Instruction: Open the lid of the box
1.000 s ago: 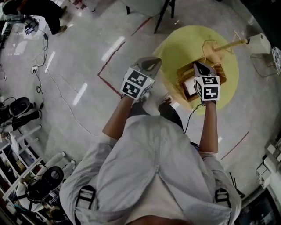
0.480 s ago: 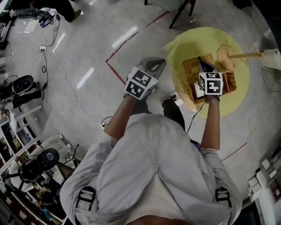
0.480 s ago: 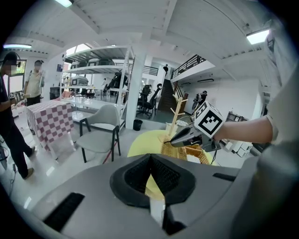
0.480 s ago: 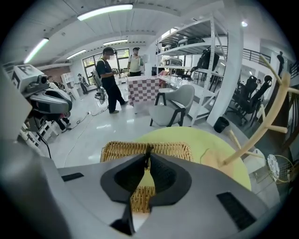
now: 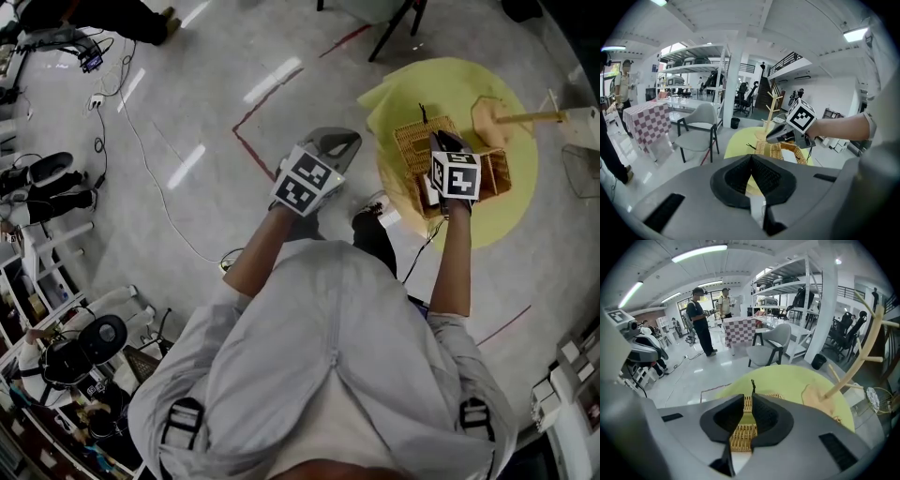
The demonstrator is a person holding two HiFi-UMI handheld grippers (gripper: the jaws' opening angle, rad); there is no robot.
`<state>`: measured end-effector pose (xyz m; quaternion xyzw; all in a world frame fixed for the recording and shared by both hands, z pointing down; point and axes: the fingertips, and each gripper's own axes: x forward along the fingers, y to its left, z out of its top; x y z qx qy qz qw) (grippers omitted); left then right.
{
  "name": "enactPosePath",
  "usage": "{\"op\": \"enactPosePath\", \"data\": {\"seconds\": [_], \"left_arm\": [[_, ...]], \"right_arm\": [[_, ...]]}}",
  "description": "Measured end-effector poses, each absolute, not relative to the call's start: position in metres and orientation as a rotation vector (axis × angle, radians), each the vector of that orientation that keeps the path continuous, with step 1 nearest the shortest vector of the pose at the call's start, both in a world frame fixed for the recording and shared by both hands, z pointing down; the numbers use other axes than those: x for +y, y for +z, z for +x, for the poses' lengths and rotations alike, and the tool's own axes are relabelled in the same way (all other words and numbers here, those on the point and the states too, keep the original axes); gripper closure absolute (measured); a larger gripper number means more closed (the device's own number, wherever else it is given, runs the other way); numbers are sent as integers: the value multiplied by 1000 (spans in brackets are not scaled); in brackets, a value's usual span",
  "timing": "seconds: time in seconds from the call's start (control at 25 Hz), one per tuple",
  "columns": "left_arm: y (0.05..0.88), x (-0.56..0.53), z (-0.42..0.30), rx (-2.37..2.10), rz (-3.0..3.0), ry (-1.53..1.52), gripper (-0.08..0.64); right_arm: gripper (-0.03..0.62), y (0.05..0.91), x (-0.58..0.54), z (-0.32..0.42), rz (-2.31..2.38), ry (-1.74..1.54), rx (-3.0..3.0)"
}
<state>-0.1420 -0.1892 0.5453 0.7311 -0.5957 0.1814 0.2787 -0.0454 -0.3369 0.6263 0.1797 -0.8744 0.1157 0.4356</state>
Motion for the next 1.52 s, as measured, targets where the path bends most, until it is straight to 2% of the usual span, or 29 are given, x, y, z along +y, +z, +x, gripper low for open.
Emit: {"op": "enactPosePath", "data": {"seconds": [0.6,0.84,1.08,1.52], "left_arm": [[491,-221,-107,-1449,2332,467,531],[495,-236,-102,-1435,2520,398,531],[451,-235,-72,-1391,2669,343,531],[398,-206,-49,-1327,2872,309,531]], "right_arm": [[551,508,-315,53,991,247,-2250],[560,492,-285,84,1241,137,-2285],[568,436,-248,121,1409,47,-2296],[569,378,-186,138,1555,-86,-2279]]}}
